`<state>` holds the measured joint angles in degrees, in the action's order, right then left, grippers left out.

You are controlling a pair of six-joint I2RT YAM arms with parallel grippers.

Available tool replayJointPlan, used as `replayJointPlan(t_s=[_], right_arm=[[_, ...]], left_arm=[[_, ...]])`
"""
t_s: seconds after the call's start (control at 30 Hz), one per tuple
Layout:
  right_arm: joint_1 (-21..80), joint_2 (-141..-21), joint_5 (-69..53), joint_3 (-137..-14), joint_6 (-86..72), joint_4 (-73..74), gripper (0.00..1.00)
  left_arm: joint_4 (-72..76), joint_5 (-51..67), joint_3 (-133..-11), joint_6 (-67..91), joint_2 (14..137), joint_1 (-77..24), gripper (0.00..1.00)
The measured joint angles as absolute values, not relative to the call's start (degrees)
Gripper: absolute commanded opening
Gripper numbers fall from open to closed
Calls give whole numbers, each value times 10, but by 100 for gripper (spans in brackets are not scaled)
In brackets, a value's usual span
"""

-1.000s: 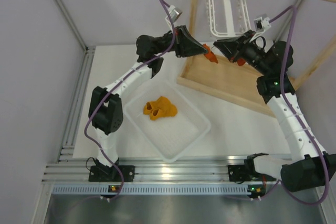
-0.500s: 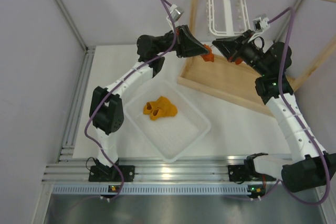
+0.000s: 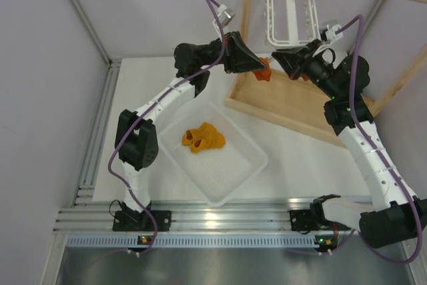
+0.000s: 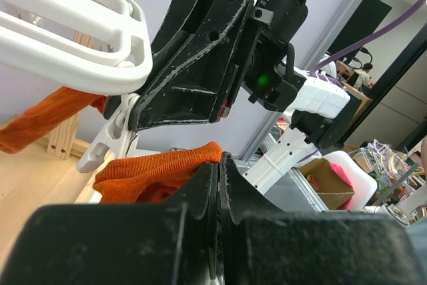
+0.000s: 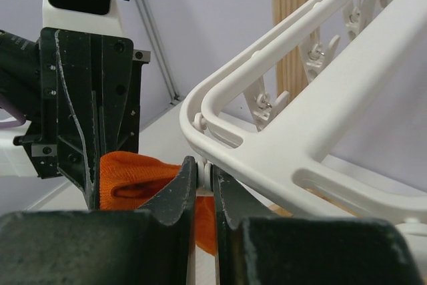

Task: Clip the socks to the hanger
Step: Clamp the sock onto the hanger.

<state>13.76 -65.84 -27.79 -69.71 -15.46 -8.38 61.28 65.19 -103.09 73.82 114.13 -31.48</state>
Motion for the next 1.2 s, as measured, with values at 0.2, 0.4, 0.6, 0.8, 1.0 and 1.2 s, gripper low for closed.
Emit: replayJointPlan(t_s=[0.2,0.4,0.6,0.8,1.0,1.2], right_arm=[[138,-650,-281,-697,-156,-83,31],[138,-644,-279,-697,-152,-81,47],[138,-642,-274,-697,-150,-76,53],[138,-639,-267,-697,-150,-69,60],[133,-627,-251,-698,-139,-42,62],[112,-607,-232,-698,-125,-7,63]], left_arm=[[612,652,-1031,738,1141,-315,0],[610,652,-1031,735,1141,-315,0],[605,652,-1034,732,1142,-315,0],[582,648,-1040,712,1142,-315,39],[564,646,-1038,693,1142,-310,51],[556,649,-986,661,1132,-289,71]])
